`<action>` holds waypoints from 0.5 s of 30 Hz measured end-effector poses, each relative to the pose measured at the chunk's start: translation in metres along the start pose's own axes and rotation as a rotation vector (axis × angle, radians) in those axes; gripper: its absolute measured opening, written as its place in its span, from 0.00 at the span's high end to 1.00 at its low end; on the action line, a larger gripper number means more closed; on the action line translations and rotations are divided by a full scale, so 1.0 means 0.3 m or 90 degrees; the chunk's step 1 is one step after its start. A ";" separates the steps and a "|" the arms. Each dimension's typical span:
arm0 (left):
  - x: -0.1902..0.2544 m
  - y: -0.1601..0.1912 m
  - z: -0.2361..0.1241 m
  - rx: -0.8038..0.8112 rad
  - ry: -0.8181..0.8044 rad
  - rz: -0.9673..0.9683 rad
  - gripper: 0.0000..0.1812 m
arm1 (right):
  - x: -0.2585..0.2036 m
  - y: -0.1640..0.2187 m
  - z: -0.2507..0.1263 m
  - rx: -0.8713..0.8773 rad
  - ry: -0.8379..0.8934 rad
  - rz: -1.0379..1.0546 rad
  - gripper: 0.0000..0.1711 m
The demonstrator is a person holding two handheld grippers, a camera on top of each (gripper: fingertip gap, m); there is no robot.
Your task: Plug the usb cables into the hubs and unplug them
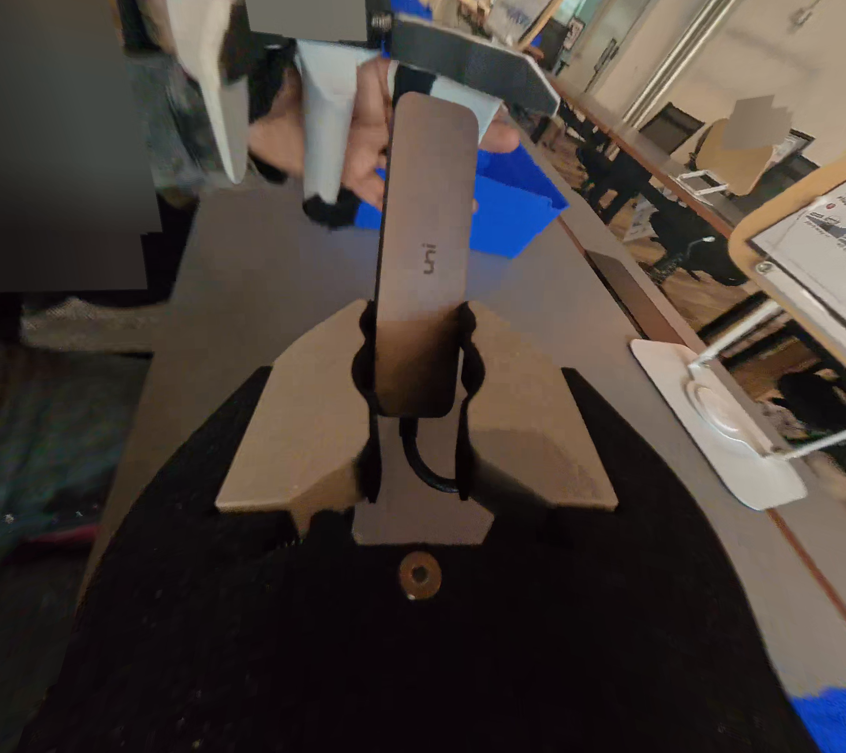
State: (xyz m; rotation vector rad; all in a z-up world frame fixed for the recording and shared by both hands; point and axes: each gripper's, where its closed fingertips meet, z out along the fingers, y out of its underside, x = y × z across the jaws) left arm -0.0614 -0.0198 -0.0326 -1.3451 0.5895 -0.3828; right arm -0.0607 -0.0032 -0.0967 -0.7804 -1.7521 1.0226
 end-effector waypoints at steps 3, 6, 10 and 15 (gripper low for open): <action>0.015 -0.107 -0.003 0.185 0.012 -0.078 0.53 | -0.021 -0.047 0.004 0.057 -0.027 0.046 0.80; 0.037 -0.095 0.017 0.208 0.034 -0.110 0.62 | -0.045 -0.072 0.016 0.080 -0.049 0.076 0.80; 0.082 -0.032 0.062 0.138 0.049 -0.055 0.62 | -0.070 -0.082 0.026 0.086 -0.069 0.076 0.80; 0.068 -0.023 0.060 0.132 0.033 -0.066 0.75 | -0.086 -0.085 0.027 0.088 -0.088 0.079 0.80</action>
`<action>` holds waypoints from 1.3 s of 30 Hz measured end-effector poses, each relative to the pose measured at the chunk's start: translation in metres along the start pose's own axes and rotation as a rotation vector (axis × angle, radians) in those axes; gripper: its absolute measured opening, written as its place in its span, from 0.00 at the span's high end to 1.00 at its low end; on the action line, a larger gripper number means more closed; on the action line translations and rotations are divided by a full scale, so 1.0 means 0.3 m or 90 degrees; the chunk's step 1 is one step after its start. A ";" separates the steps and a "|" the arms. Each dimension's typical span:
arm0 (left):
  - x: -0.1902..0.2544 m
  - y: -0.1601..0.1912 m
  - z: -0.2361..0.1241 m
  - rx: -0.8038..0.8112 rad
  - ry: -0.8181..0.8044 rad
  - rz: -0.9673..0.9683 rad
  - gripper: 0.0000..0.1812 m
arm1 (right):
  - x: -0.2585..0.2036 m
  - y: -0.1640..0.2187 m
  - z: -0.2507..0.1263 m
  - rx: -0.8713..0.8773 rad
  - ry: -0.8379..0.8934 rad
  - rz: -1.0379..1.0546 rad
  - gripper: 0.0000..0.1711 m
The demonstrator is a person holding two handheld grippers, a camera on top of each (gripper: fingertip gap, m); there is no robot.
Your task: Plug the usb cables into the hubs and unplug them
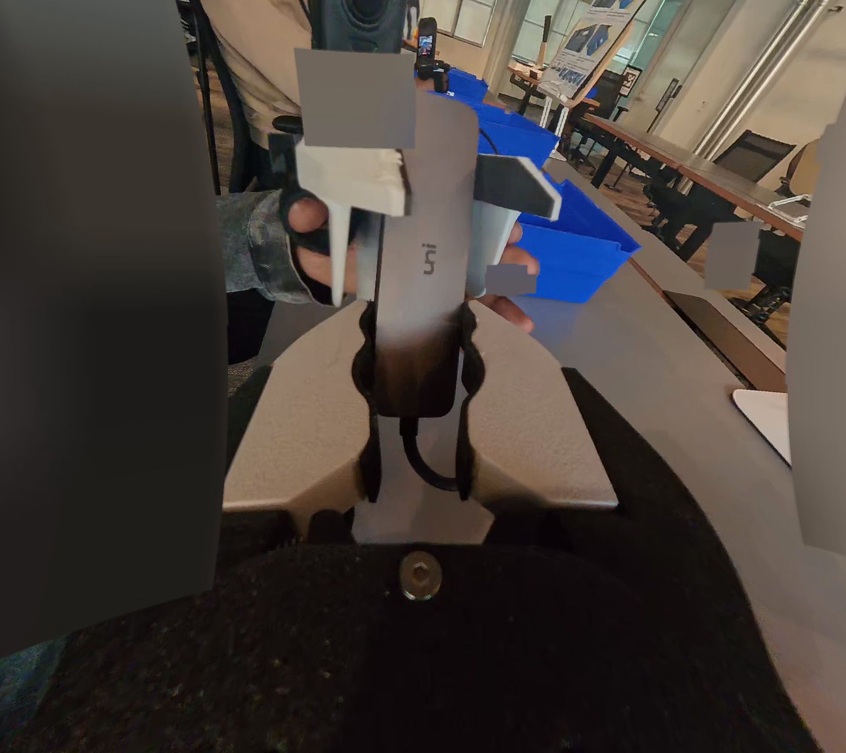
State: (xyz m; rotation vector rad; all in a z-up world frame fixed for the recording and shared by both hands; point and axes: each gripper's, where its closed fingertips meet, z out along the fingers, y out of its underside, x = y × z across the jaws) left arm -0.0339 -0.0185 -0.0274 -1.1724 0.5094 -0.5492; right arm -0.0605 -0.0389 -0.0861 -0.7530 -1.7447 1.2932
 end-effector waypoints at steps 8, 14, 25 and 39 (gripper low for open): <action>0.020 -0.016 0.000 0.008 0.001 0.025 0.78 | -0.010 -0.013 0.005 0.011 0.000 -0.015 0.79; -0.057 -0.128 -0.060 0.108 -0.081 0.003 0.79 | 0.036 -0.112 -0.038 0.090 0.103 -0.117 0.66; -0.206 -0.192 -0.174 0.274 -0.202 -0.202 0.79 | 0.031 -0.159 0.005 0.127 0.246 -0.265 0.66; -0.164 -0.173 -0.140 0.331 -0.177 -0.302 0.80 | 0.009 -0.106 0.085 0.071 0.327 -0.327 0.82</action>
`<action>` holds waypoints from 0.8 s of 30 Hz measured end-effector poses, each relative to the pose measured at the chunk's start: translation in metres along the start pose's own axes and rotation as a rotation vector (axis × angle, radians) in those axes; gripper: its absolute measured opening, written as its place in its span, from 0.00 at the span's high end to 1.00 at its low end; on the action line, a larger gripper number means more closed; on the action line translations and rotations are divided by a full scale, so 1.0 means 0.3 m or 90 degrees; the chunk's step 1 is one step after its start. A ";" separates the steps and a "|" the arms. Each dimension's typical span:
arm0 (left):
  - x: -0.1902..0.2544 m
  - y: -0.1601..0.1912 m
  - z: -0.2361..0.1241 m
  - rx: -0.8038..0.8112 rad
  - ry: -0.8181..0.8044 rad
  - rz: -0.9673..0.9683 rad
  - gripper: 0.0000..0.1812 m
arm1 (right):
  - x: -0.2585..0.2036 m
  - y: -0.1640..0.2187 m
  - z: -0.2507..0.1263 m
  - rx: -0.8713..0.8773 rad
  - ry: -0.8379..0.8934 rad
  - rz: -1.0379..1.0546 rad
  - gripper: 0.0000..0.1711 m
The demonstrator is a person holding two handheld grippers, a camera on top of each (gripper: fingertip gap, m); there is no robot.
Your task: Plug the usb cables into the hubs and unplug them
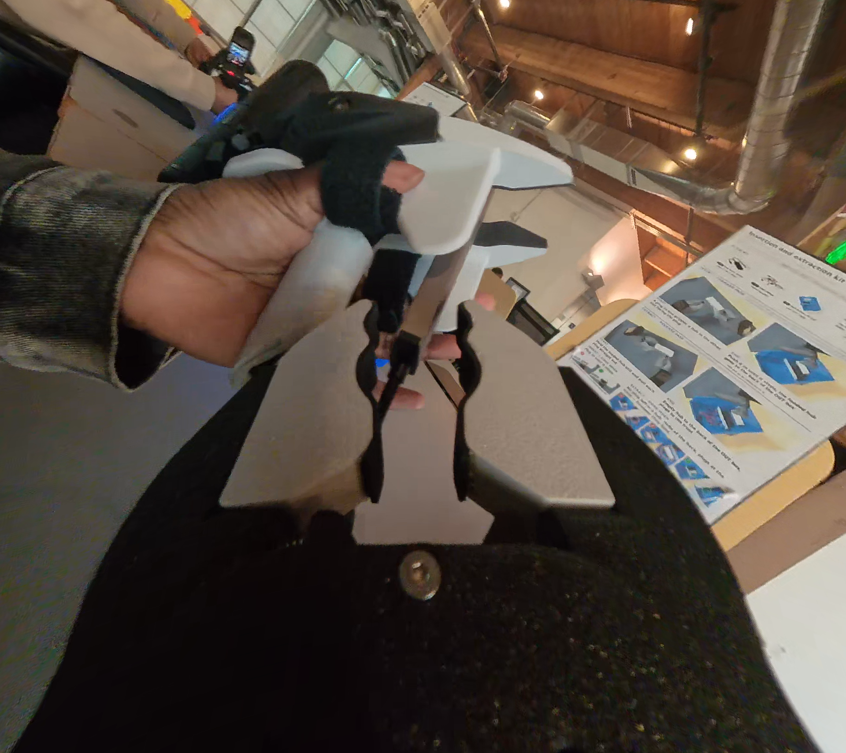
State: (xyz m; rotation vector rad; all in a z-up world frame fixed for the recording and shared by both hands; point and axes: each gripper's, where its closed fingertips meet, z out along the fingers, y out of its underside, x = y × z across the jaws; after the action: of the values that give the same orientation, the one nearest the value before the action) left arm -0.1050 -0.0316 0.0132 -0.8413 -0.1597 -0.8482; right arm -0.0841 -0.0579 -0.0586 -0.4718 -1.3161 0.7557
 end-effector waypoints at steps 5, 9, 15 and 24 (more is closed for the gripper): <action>0.008 0.013 0.004 -0.026 0.020 -0.010 0.80 | 0.050 0.010 -0.018 -0.015 0.020 0.000 0.92; 0.032 0.068 0.016 -0.163 0.073 -0.024 0.80 | 0.124 -0.007 -0.057 -0.009 0.034 -0.041 0.94; 0.047 0.115 -0.033 -0.359 0.114 0.254 0.68 | 0.168 -0.039 -0.102 0.005 0.010 -0.091 0.93; -0.001 0.168 -0.144 -0.555 0.151 0.704 0.69 | 0.097 -0.003 -0.126 0.027 -0.197 0.153 0.93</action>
State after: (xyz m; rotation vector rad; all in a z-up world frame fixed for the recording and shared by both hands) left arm -0.0773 -0.0435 -0.0459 -1.4010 0.8837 0.0979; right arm -0.0451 -0.0333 -0.0460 -0.4985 -1.5437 1.0875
